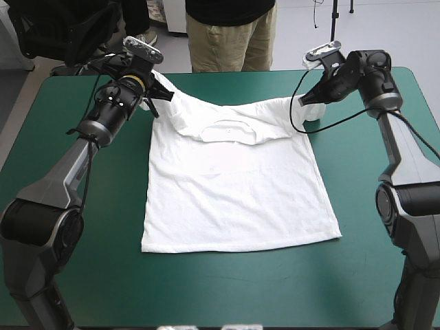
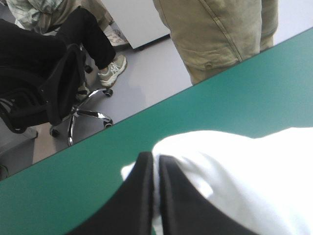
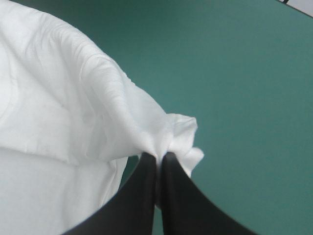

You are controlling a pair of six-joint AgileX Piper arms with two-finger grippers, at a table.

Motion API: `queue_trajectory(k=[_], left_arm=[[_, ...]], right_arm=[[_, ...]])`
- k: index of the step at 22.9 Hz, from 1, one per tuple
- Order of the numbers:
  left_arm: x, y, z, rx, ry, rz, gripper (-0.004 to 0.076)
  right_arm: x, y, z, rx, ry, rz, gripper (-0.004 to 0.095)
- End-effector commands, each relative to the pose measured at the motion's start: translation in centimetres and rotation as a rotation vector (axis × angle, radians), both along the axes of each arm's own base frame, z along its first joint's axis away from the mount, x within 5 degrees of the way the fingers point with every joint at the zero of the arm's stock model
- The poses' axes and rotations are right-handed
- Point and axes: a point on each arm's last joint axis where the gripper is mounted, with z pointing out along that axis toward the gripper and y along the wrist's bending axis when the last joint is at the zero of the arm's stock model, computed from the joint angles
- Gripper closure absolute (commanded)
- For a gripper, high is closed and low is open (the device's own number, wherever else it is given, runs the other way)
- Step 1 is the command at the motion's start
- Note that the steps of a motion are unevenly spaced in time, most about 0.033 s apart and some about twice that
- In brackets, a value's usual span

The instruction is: Fold the cloth

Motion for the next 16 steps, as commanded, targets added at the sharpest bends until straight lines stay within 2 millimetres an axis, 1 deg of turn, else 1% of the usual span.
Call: queue_trajectory(k=[1, 3, 4, 5, 7, 8, 9, 10, 11, 12, 13, 14, 15, 16], left_arm=[[0.4, -0.2, 1.4, -0.077, -0.085, -0.021, 0.0741], [1.0, 0.0, 0.0, -0.097, -0.039, -0.002, 0.0739], [1.2, 0.1, -0.6, -0.101, -0.015, 0.008, 0.0732], [1.4, 0.4, -1.0, -0.105, 0.003, 0.026, 0.0717], [1.5, 0.7, -1.5, -0.106, 0.019, 0.039, 0.0653], [1.5, 0.9, -1.5, -0.104, 0.022, 0.046, 0.0596], [1.4, 1.2, -1.0, -0.111, 0.015, 0.053, 0.0451], [1.2, 1.3, -0.7, -0.116, 0.011, 0.057, 0.0376], [0.6, 1.6, 0.6, -0.138, 0.0, 0.075, 0.0286], [0.2, 1.7, 1.4, -0.144, -0.005, 0.085, 0.0274], [-1.0, 2.1, 3.4, -0.137, -0.021, 0.095, 0.0287], [-1.6, 2.4, 4.4, -0.125, -0.031, 0.095, 0.0295], [-3.6, 2.9, 6.6, -0.119, -0.031, 0.106, 0.0307], [-5.8, 3.2, 8.3, -0.121, 0.012, 0.112, 0.0308]], right_arm=[[0.7, -0.2, 2.6, 0.043, -0.136, -0.012, 0.0924], [1.4, 0.0, 1.9, 0.057, -0.128, -0.004, 0.0904], [1.6, 0.1, 1.8, 0.062, -0.126, -0.004, 0.0874], [1.7, 0.1, 1.6, 0.065, -0.127, -0.004, 0.0833], [1.7, 0.1, 1.6, 0.065, -0.131, -0.004, 0.0734], [1.8, -0.1, 1.6, 0.065, -0.134, -0.009, 0.067], [1.8, -0.4, 1.8, 0.066, -0.148, -0.016, 0.0535], [1.7, -0.5, 2.3, 0.065, -0.158, -0.018, 0.0458], [1.3, -1.1, 3.5, 0.069, -0.176, -0.032, 0.0341], [1.1, -1.7, 4.3, 0.073, -0.185, -0.043, 0.0314], [-0.1, -2.3, 6.7, 0.074, -0.209, -0.048, 0.0321], [-0.8, -2.6, 7.7, 0.075, -0.214, -0.05, 0.0329], [-2.9, -2.9, 10.2, 0.092, -0.207, -0.045, 0.0352], [-5.0, -2.9, 11.9, 0.12, -0.172, -0.024, 0.0378]])
